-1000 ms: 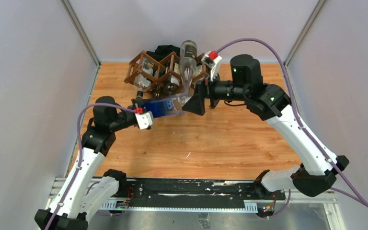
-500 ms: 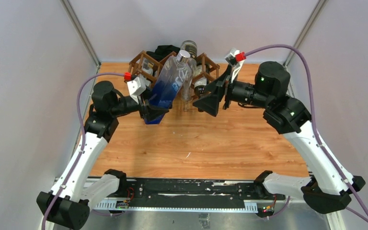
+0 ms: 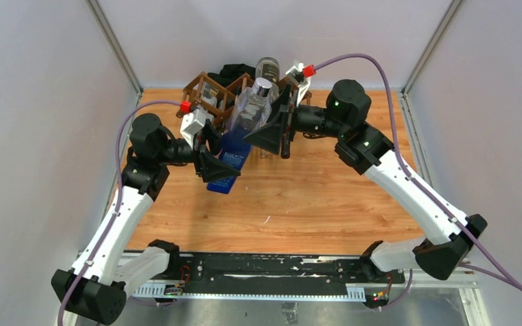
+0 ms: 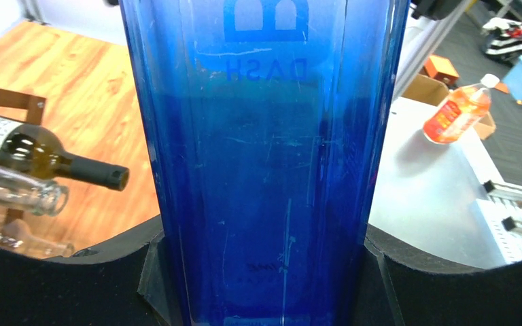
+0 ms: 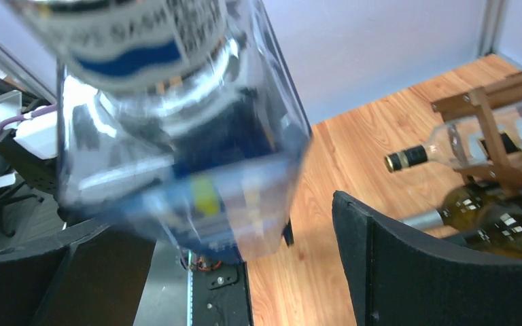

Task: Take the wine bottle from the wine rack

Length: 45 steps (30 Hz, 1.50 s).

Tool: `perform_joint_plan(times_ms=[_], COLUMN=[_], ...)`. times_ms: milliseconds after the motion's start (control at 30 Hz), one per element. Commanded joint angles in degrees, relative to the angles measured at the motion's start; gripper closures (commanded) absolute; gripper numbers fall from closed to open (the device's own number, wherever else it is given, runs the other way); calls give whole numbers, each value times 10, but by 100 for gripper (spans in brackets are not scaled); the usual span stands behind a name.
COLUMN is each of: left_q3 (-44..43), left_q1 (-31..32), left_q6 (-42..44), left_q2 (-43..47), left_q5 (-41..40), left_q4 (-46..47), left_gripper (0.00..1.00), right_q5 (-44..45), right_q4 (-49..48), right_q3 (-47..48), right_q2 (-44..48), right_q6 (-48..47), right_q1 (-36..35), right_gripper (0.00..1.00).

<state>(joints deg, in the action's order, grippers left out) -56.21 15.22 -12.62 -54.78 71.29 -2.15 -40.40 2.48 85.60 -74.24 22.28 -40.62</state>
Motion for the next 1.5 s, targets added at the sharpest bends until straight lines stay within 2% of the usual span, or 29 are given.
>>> perform_joint_plan(times_ms=[0,133,200,233,267,300,333,367,400,433,567,600,667,800,900,1100,1300,1467], left_q3=[-33,-28,-29,-28,-27,-26,-28,-37,-50,-81,-231,-275,-319,-348,-374,-421,-442,-448], left_q1=[13,13,13,13,13,13,13,13,12,12,10,8,0,-31,-35,-51,-67,-72], left_q6=[-38,-45,-48,-48,-53,-55,-52,-40,-5,48,238,283,311,334,344,318,294,272], left_q2=[7,4,4,5,5,6,5,-1,-8,-23,-128,-151,-184,-197,-213,-264,-297,-303], left_q5=[52,60,61,60,55,45,35,6,-17,-58,-219,-248,-300,-340,-400,-420,-419,-445], left_q4=[62,63,63,63,64,56,47,15,-60,-159,-462,-515,-572,-580,-580,-578,-559,-535], left_gripper=[100,100,100,94,75,38,5,0,0,0,0,0,0,0,0,0,0,0], right_q5=[3,-2,-6,-7,-6,-3,1,13,26,49,89,95,104,142,192,354,521,586], right_q4=[-92,-147,-150,-149,-144,-131,-122,-97,-72,-42,57,87,111,171,212,248,243,176], right_q3=[8,-4,-1,-1,1,5,9,17,21,25,47,51,44,30,31,43,43,23], right_q2=[-24,-34,-41,-42,-44,-44,-43,-40,-37,-31,-12,-4,14,51,69,71,45,7], right_q6=[26,56,60,61,61,56,53,40,28,12,-16,-25,-43,-87,-116,-165,-193,-208], right_q1=[-32,-42,-45,-45,-45,-45,-45,-45,-43,-41,6,18,41,83,119,151,174,193], right_gripper=[2,8,18,27,38,52,66,88,97,100,100,100,100,100,100,100,100,100])
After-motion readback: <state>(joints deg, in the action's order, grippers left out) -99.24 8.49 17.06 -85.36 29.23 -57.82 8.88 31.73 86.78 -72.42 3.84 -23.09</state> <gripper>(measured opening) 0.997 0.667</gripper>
